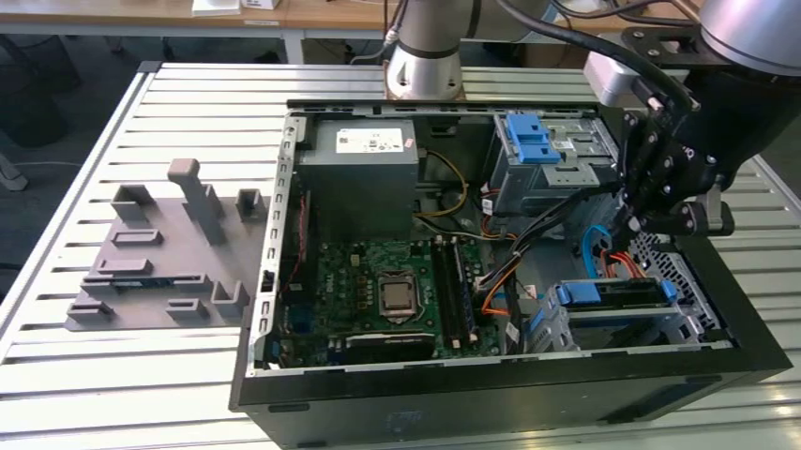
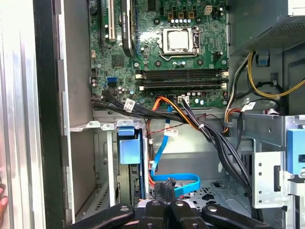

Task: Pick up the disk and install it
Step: 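Insert the second disk wire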

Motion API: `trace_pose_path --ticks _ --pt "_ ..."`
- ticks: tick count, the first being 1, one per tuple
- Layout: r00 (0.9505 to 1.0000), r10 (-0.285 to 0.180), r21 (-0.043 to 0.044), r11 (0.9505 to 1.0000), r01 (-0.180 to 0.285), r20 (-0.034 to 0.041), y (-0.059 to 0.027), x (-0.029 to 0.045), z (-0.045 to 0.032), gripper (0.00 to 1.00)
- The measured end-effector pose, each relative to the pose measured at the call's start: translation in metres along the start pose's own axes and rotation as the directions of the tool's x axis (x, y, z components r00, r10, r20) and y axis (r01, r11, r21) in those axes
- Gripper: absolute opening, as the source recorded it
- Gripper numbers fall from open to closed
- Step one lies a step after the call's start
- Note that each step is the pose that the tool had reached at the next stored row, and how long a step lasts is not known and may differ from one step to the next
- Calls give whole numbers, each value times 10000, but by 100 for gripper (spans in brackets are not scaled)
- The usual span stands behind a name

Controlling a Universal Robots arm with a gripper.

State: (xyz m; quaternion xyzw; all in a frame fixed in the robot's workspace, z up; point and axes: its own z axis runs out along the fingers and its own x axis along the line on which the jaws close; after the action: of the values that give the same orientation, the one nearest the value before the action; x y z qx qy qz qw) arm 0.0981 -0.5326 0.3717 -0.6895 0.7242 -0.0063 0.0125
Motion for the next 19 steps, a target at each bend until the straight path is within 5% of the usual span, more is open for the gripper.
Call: trace_pose_path --ticks 7,19 --pt "10000 0 1 10000 0 -30 3 -42 4 11" --pt "9995 -8 12 10000 8 -319 6 -88 47 25"
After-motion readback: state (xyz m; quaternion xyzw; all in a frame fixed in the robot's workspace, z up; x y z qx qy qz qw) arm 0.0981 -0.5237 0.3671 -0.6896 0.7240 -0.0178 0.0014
